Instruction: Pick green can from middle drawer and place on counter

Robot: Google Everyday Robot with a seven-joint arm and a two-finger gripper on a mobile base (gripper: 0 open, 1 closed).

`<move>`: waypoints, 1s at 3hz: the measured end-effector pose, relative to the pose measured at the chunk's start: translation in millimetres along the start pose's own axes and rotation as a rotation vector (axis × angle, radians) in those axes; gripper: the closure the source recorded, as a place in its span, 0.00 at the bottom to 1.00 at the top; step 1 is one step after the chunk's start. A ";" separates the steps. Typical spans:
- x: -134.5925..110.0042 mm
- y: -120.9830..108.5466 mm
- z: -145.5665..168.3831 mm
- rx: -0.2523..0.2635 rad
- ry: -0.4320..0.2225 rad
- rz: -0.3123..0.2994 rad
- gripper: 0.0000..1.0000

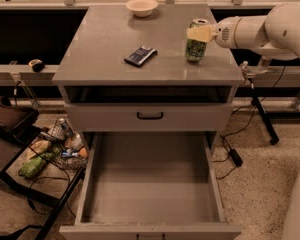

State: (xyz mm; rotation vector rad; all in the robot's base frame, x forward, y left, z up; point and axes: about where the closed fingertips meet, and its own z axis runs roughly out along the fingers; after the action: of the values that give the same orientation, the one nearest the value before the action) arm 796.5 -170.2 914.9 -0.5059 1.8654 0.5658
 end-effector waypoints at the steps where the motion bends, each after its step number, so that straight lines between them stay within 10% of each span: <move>1: 12.5 -18.3 6.7 0.053 -0.021 0.021 1.00; 3: 9.2 -17.8 5.6 0.053 -0.021 0.021 0.58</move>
Offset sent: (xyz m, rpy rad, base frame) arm 0.0114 -0.0116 -0.0179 0.0100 -0.0082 -0.0592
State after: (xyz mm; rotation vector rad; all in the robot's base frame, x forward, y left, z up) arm 807.9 -181.8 902.0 -0.4443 1.8627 0.5327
